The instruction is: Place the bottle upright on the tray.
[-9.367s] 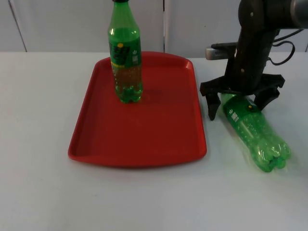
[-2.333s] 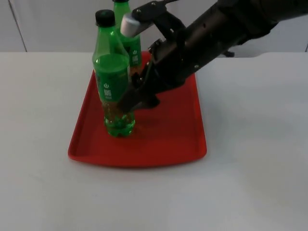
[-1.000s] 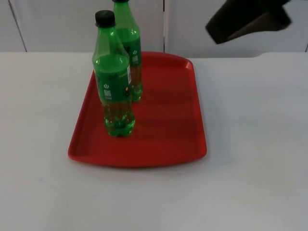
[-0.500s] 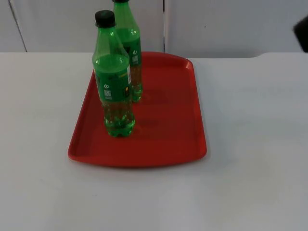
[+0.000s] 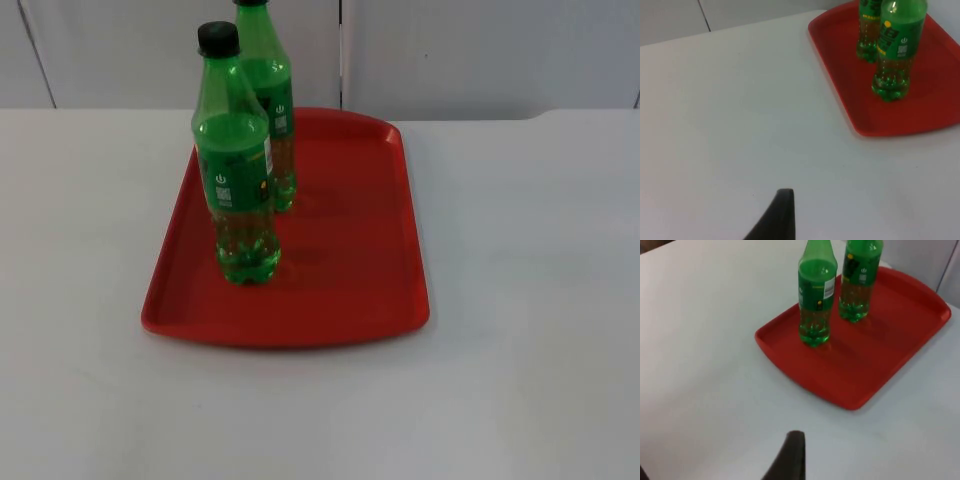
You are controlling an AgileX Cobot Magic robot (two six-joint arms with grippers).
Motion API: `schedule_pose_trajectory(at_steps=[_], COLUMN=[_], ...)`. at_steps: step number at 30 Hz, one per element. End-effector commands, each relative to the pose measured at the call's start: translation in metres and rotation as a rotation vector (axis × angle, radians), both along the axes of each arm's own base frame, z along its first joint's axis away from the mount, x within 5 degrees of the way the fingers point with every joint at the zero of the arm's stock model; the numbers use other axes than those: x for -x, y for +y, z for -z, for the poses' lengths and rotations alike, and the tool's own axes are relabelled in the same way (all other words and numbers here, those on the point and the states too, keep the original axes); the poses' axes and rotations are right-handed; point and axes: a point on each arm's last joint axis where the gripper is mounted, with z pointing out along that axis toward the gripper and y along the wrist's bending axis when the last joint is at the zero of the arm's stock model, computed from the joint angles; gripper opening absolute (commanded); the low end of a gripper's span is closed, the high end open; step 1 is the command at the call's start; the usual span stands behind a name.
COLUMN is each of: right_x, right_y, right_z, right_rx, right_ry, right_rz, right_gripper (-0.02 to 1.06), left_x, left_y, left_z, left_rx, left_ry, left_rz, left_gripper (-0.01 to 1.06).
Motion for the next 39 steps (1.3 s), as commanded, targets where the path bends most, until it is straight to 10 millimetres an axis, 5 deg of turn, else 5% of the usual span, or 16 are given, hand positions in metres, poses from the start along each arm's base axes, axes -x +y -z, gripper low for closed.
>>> schedule_pose_trajectory(at_steps=[1,24,39], right_x=[0.011,0.093,0.083], right_y=[-0.007,-0.076,-0.069], right_z=[0.001,0.027,0.055], right_rx=[-0.012,-0.098,-0.039], right_ry=[-0.003,-0.117,-0.016], right_rz=[-0.001,0.113,0.127], right_gripper=[0.84,0.84,0.84], left_x=[0.0,0.0,0.0], left_y=[0.001,0.001,0.001], left_z=[0.001,0.001,0.001], left_rx=[-0.008,-0.008,-0.008], left_ry=[-0.003,-0.003,-0.003], left_rz=[-0.004,-0.004,-0.004], left_gripper=[1.01,1.01,1.01])
